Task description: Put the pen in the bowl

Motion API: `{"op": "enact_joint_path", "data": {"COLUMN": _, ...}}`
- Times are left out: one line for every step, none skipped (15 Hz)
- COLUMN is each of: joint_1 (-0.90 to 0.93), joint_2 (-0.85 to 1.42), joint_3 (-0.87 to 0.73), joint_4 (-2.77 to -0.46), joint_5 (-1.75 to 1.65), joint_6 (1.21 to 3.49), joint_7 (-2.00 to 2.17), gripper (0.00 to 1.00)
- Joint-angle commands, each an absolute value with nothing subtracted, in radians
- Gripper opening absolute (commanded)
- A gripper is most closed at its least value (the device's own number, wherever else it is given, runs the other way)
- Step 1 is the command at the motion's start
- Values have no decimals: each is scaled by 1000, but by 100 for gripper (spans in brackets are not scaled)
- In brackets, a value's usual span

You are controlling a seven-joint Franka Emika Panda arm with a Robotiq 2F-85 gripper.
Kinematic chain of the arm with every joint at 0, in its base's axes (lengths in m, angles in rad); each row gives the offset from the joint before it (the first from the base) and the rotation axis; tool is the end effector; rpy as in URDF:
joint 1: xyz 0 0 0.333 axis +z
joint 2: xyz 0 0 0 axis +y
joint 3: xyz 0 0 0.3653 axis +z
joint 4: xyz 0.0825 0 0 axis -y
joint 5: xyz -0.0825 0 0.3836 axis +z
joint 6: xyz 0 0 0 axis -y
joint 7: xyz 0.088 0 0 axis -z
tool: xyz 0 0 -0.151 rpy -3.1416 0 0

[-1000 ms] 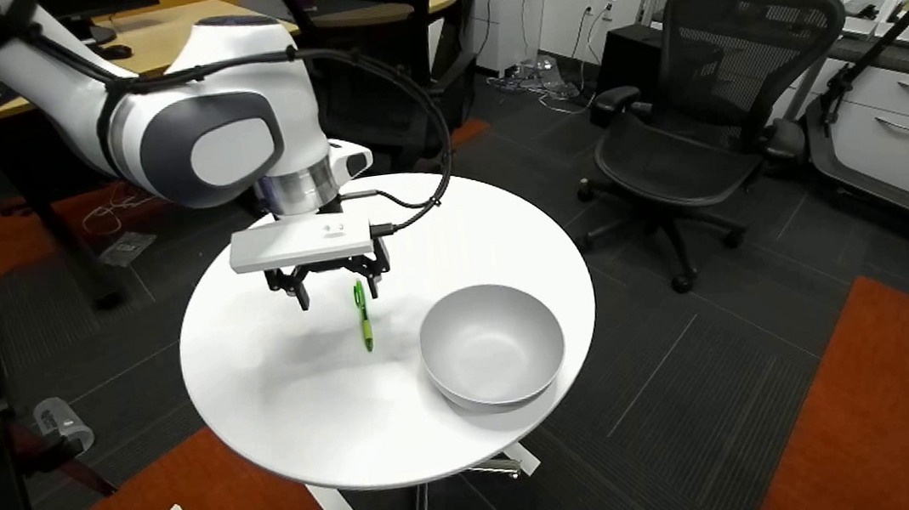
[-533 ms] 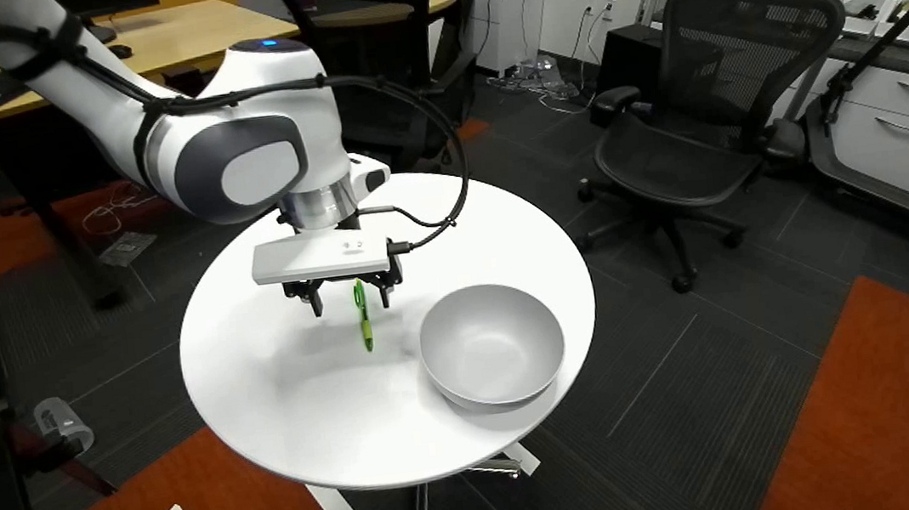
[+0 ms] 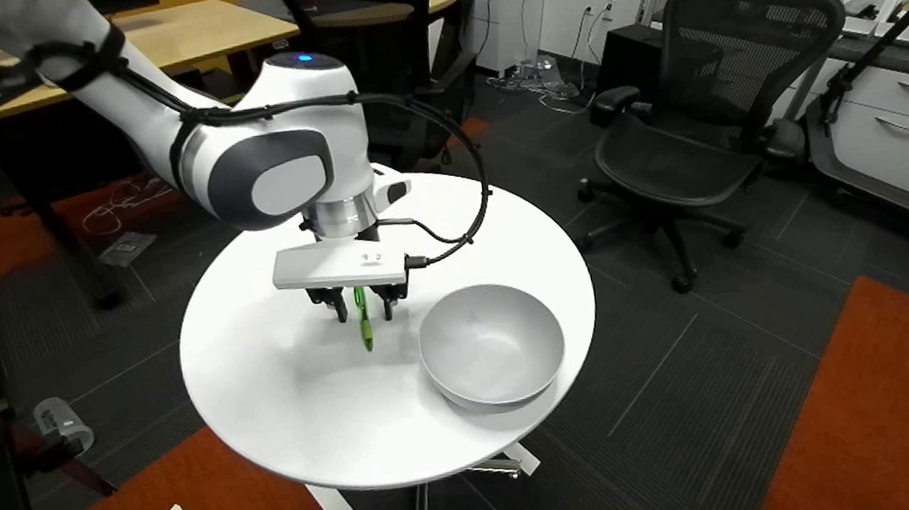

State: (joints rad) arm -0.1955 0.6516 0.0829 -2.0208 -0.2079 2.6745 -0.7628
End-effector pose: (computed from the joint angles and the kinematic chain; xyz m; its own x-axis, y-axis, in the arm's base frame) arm 0.6191 -0.0676 0.1191 0.6834 0.7295 -0.0276 0.7300 -0.6825 0.0351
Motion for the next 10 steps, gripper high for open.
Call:
{"op": "enact_joint_path", "data": {"joint_1": -219, "joint_2": 670, "joint_3": 106, "joint_4": -1973, "joint_5": -173, "joint_6": 2620, "joint_7": -791, "gripper": 36}}
{"op": "enact_joint_path", "data": {"joint_1": -219, "joint_2": 669, "joint_3": 106, "joint_4": -1967, "joint_5": -169, "joint_6": 2609, "joint_7": -788, "gripper": 27}}
{"op": "enact_joint_path", "data": {"joint_1": -220, "joint_2": 669, "joint_3": 106, "joint_4": -1964, "joint_5": -166, "joint_6": 2607, "joint_7": -787, "gripper": 21}}
{"op": "enact_joint_path", "data": {"joint_1": -219, "joint_2": 669, "joint_3": 105, "joint_4": -1961, "joint_5": -163, "joint_6": 2605, "joint_7": -785, "gripper": 14}}
{"op": "enact_joint_path", "data": {"joint_1": -216, "joint_2": 667, "joint_3": 101, "joint_4": -1959, "joint_5": -160, "joint_6": 2604, "joint_7": -775, "gripper": 5}}
{"op": "enact_joint_path", "data": {"joint_1": -207, "joint_2": 661, "joint_3": 93, "joint_4": -1962, "joint_5": -162, "joint_6": 2606, "joint_7": -762, "gripper": 1}}
{"op": "enact_joint_path", "data": {"joint_1": -188, "joint_2": 640, "joint_3": 76, "joint_4": -1975, "joint_5": -173, "joint_6": 2614, "joint_7": -732, "gripper": 0}}
{"op": "enact_joint_path", "data": {"joint_1": -171, "joint_2": 621, "joint_3": 61, "joint_4": -1983, "joint_5": -180, "joint_6": 2612, "joint_7": -698, "gripper": 0}}
{"op": "enact_joint_path", "data": {"joint_1": -163, "joint_2": 592, "joint_3": 54, "joint_4": -2001, "joint_5": -180, "joint_6": 2620, "joint_7": -669, "gripper": 3}}
{"op": "enact_joint_path", "data": {"joint_1": -150, "joint_2": 562, "joint_3": 42, "joint_4": -2016, "joint_5": -187, "joint_6": 2627, "joint_7": -631, "gripper": 3}}
